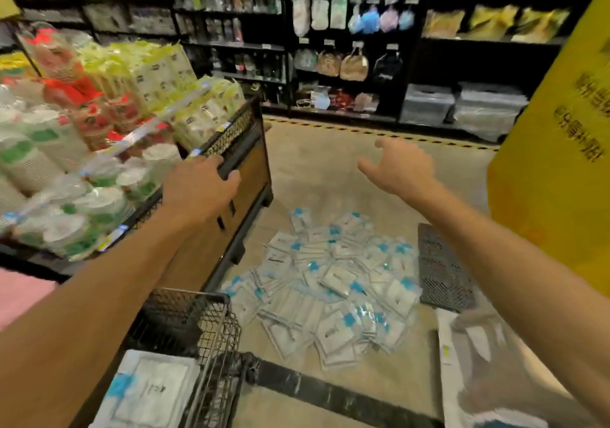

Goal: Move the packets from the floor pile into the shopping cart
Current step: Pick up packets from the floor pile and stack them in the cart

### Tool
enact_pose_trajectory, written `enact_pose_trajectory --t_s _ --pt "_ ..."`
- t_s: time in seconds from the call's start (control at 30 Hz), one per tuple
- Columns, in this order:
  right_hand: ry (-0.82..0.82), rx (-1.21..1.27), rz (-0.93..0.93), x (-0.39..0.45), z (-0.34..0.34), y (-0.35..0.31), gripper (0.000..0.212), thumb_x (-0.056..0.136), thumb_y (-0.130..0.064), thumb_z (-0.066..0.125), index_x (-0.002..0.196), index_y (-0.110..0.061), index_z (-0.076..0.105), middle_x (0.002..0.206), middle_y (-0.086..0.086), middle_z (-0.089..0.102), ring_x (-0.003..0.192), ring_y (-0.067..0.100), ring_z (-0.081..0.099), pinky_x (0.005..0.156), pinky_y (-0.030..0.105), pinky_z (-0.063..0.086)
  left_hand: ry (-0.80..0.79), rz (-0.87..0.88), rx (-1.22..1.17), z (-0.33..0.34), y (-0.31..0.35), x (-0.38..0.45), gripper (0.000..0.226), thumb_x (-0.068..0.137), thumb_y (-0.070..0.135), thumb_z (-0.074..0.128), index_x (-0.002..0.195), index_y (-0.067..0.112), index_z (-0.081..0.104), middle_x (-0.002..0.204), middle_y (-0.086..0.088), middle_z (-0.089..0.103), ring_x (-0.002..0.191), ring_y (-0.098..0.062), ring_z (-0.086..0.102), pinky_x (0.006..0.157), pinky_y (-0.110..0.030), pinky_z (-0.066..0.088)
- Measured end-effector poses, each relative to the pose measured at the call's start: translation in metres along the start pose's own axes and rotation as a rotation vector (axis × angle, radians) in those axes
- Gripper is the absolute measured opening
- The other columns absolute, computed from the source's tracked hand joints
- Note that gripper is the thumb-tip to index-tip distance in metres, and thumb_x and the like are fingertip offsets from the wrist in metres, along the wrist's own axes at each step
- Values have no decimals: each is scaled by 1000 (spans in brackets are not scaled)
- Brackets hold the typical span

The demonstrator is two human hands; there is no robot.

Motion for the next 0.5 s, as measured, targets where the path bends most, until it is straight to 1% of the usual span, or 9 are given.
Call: enact_pose_trajectory --t_s 0.07,0.1,0.2,0.27,0.33,0.5 --pt "6 4 34 0 0 33 68 93 -59 59 149 -20 50 135 9 65 125 34 59 98 50 53 -19 35 5 9 28 8 66 96 65 38 144 22 51 135 -12 61 116 -36 61 95 -52 52" --pt "7 7 43 1 1 49 68 94 -58 59 149 -19 50 133 10 66 124 34 60 97 50 54 -28 45 11 15 41 13 66 96 65 38 144 21 51 138 -12 59 117 -36 60 95 -53 52" --pt "-3 8 76 5 8 99 66 94 -57 58 148 -18 50 131 11 67 122 35 60 97 50 54 -39 81 7 34 83 24 67 95 65 36 139 19 54 135 -14 61 115 -37 60 93 -53 53" --pt "-22 -8 106 9 14 134 67 94 -58 58 147 -19 50 131 11 66 122 35 60 96 48 54 -62 103 8 50 111 28 65 97 63 39 144 20 51 141 -12 58 120 -37 59 96 -52 52" --pt "-43 -12 137 14 23 168 68 92 -60 57 147 -19 50 130 11 67 120 36 61 95 49 54 -84 120 12 69 137 33 63 99 60 41 148 21 47 146 -12 54 124 -38 56 98 -52 50" --pt "-115 -22 225 27 52 235 69 92 -61 56 146 -18 49 128 12 67 119 38 60 93 51 55 -131 158 52 115 186 44 59 100 54 46 147 19 48 144 -11 56 123 -37 57 97 -48 50"
Point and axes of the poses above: each hand's wrist, its own x-axis towards the middle knuckle, its own z-axis out of the palm, y = z × x, the point moved 5 cm from there along x, towards the middle knuckle
